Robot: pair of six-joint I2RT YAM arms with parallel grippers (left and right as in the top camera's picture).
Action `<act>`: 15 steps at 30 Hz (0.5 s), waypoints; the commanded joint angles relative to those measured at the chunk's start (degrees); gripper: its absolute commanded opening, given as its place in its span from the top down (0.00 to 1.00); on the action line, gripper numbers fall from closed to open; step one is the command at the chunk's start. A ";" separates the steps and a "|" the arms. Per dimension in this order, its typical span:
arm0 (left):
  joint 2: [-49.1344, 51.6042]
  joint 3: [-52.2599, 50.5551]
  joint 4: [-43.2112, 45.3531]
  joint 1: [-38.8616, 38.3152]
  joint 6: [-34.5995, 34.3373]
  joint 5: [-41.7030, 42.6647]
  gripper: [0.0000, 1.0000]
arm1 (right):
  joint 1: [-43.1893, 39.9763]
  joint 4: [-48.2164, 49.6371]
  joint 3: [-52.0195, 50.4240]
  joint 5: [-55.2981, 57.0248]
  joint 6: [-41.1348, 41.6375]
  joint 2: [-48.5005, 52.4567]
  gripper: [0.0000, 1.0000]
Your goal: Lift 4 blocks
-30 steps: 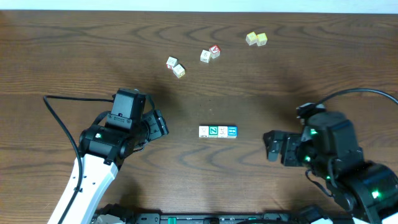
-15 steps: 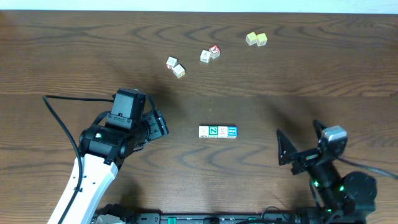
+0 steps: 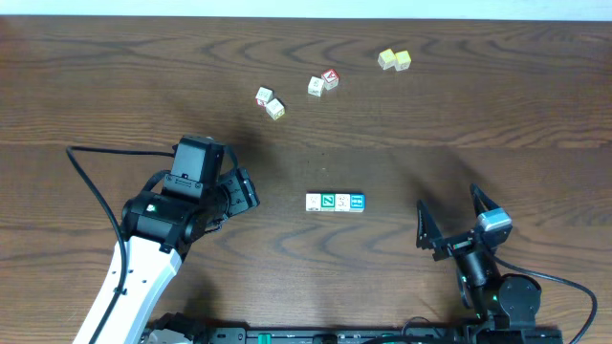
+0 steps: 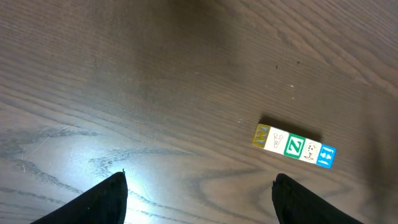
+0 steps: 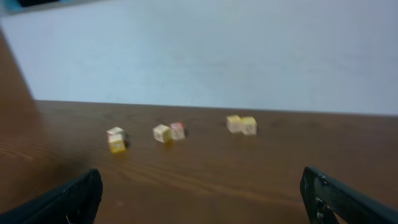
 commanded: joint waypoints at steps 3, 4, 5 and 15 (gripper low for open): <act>0.02 1.01 -0.20 0.26 0.98 -0.92 0.25 | 0.50 -2.01 -0.17 9.14 1.05 -0.57 0.01; 0.02 1.01 -0.20 0.26 0.98 -0.92 0.25 | 0.46 -3.85 -0.17 10.43 1.05 -0.57 0.01; 0.02 1.01 -0.20 0.26 0.98 -0.92 0.25 | 0.46 -5.68 -0.17 10.84 1.03 -0.57 0.01; 0.02 1.01 -0.22 0.26 0.98 -0.92 0.25 | 0.52 -6.58 -0.15 11.54 -0.66 -0.55 0.01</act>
